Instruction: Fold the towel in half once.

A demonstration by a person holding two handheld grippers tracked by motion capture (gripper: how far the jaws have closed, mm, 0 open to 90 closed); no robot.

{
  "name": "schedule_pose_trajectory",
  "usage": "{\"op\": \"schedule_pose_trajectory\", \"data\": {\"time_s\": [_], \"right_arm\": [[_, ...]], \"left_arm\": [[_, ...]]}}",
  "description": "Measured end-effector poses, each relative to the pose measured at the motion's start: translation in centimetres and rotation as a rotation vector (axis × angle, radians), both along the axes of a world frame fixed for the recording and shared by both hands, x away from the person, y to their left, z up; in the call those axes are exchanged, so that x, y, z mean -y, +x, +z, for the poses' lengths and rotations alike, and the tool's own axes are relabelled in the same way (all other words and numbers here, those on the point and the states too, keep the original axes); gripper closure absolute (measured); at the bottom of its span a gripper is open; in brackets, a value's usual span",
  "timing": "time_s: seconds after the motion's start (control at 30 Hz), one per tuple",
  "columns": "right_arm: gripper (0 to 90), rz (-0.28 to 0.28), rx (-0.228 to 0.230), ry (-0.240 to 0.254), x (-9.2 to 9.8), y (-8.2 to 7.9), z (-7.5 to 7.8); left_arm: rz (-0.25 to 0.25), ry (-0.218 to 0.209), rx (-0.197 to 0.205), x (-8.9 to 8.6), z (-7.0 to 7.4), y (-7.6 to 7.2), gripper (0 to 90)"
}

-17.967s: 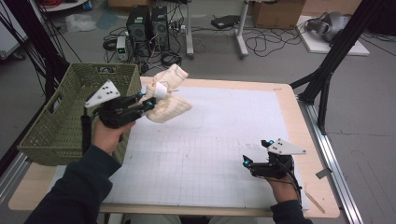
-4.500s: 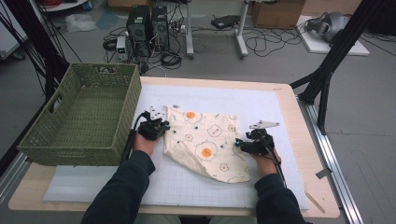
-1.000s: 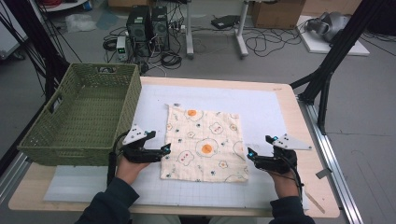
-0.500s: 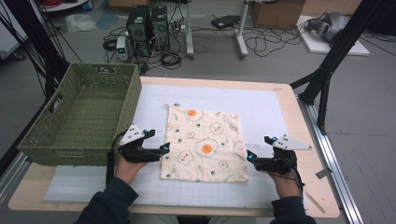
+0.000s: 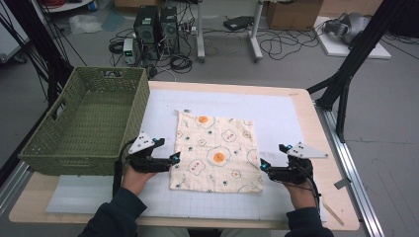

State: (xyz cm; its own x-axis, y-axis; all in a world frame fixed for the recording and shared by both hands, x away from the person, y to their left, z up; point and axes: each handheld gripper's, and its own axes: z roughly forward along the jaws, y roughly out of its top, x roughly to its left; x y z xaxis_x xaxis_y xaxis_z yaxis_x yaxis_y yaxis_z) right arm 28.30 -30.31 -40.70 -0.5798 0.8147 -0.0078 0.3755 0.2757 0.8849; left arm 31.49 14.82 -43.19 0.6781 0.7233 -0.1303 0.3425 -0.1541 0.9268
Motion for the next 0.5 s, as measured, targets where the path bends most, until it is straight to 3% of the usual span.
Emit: {"op": "schedule_pose_trajectory", "data": {"time_s": [0.5], "right_arm": [[11.7, 0.003, -0.014, -0.005, 0.08, 0.11, -0.25]], "left_arm": [[0.005, 0.005, -0.027, 0.26, -0.41, 0.17, 17.9]]}}
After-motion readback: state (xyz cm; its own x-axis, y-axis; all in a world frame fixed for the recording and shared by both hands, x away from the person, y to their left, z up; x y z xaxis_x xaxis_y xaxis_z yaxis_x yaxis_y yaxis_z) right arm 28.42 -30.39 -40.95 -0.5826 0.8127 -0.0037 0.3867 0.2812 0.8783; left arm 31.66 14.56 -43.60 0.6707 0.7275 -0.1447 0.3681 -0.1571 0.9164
